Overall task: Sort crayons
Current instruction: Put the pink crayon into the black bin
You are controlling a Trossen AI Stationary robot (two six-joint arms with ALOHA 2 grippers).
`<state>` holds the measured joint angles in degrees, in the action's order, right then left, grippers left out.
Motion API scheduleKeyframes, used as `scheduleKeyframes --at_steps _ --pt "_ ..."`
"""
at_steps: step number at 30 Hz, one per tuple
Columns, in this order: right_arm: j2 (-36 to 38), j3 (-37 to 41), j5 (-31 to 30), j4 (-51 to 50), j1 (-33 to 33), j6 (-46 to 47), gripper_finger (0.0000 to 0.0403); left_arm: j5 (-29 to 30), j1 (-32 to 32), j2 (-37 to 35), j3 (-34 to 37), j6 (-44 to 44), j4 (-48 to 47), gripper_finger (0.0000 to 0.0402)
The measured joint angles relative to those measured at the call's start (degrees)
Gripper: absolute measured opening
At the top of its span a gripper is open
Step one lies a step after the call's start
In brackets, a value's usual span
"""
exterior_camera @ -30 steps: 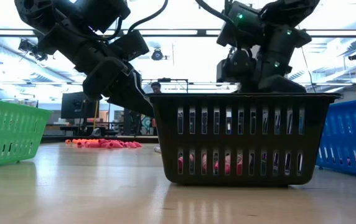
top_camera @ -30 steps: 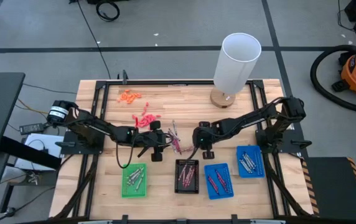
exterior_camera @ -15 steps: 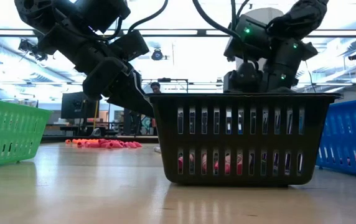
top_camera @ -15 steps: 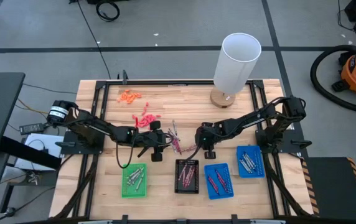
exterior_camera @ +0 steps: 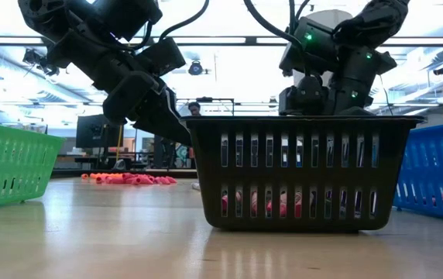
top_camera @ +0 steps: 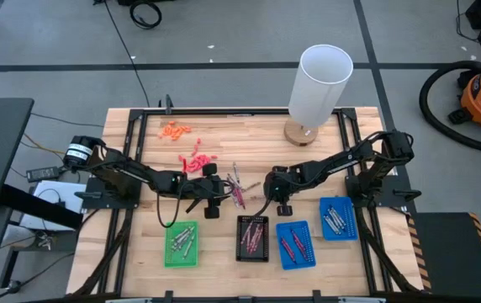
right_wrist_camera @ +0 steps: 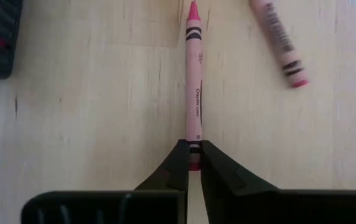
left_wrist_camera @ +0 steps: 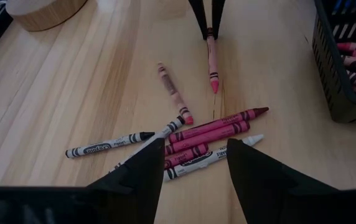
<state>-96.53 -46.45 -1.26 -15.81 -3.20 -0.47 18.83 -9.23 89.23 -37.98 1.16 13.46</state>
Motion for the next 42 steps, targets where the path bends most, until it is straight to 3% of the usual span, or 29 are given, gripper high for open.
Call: scheduleKeyframes --at_steps 14,42 --pt "0.5 -5.7 0.9 -9.6 -0.4 -0.8 0.0034 0.0 0.0 0.0 0.0 0.0 0.0 0.0185" --pt "23.5 -7.0 -3.8 -17.4 -11.8 15.3 0.0034 0.0 0.0 0.0 0.0 -0.5 0.0 0.0185"
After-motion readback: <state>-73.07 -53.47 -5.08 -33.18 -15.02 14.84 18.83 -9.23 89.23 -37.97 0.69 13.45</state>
